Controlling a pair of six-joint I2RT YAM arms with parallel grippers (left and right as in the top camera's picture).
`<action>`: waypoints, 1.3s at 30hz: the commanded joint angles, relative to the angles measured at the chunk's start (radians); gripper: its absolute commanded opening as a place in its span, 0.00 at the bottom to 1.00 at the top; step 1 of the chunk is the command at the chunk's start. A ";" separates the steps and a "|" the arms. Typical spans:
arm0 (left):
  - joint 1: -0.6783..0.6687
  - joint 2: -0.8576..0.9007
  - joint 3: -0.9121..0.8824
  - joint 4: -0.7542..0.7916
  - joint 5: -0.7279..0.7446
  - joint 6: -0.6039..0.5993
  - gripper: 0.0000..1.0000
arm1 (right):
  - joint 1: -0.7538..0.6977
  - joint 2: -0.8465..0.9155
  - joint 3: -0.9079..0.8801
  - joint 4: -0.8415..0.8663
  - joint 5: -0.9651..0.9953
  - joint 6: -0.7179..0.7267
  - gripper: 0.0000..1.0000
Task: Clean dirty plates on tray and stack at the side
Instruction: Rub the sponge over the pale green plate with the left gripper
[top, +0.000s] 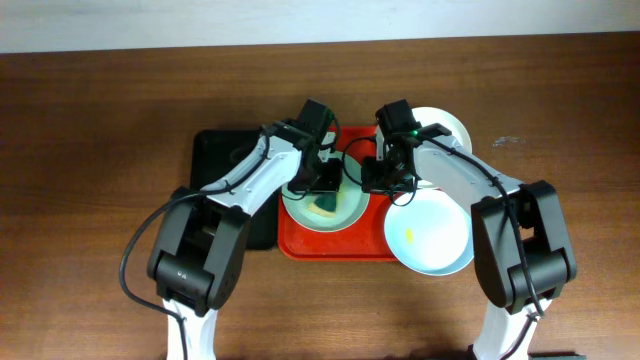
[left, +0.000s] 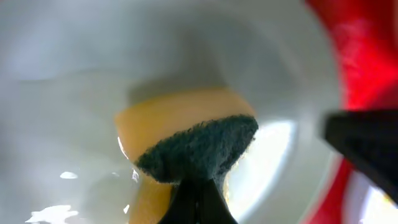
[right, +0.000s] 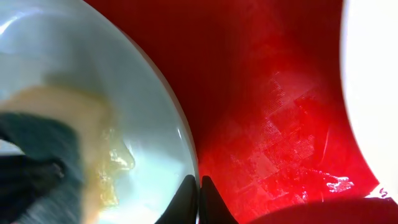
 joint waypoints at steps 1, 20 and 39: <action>0.011 0.013 0.032 -0.006 0.184 0.027 0.00 | 0.001 0.012 -0.012 -0.002 0.013 -0.011 0.04; 0.046 -0.091 0.015 -0.043 -0.236 -0.026 0.00 | 0.001 0.012 -0.012 -0.003 0.014 -0.011 0.04; 0.018 -0.061 0.011 0.004 -0.003 -0.003 0.00 | 0.001 0.012 -0.012 -0.004 0.013 -0.011 0.04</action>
